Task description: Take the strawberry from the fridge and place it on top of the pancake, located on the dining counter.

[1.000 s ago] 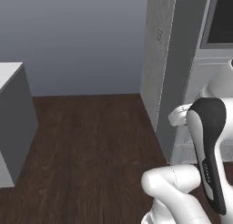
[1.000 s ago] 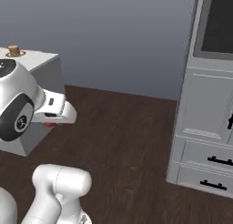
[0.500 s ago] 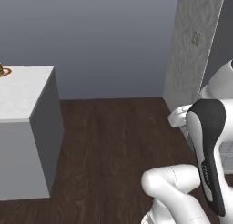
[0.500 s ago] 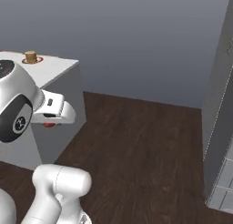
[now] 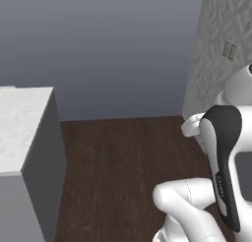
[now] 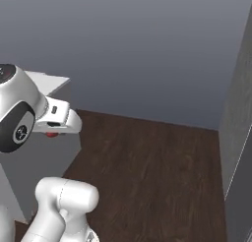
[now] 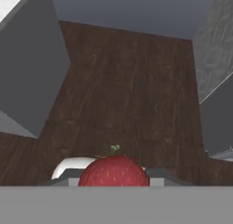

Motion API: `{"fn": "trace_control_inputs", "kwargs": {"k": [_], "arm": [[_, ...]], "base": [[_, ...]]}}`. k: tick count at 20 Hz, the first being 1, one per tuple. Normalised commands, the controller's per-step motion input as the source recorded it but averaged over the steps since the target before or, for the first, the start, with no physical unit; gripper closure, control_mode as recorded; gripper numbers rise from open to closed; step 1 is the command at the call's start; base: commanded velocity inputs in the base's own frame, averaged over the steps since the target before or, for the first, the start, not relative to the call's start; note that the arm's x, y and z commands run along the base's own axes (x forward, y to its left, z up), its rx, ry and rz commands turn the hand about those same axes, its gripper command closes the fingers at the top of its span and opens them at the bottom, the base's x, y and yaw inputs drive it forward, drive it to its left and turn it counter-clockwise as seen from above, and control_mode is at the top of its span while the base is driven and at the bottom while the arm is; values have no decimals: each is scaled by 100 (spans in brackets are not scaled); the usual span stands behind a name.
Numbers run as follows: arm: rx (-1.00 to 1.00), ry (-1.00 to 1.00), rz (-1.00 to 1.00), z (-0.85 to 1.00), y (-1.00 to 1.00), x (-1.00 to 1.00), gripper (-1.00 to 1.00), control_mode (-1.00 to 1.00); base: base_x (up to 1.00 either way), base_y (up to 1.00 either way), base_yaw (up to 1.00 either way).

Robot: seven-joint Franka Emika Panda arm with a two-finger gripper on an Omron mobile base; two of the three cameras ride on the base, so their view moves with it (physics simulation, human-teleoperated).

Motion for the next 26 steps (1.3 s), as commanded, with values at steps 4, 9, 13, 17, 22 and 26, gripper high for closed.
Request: {"fn": "trace_control_inputs", "kwargs": {"k": [4,9,13,17,22,26], "arm": [[0,0,0,0,0,0,100,100],[0,0,0,0,0,0,100,100],[0,0,0,0,0,0,100,100],[0,0,0,0,0,0,100,100],[0,0,0,0,0,0,100,100],[0,0,0,0,0,0,100,100]], "base": [[100,1,-15],[100,1,-12],[100,1,-8],[100,0,-9],[100,0,-4],[100,0,2]]}}
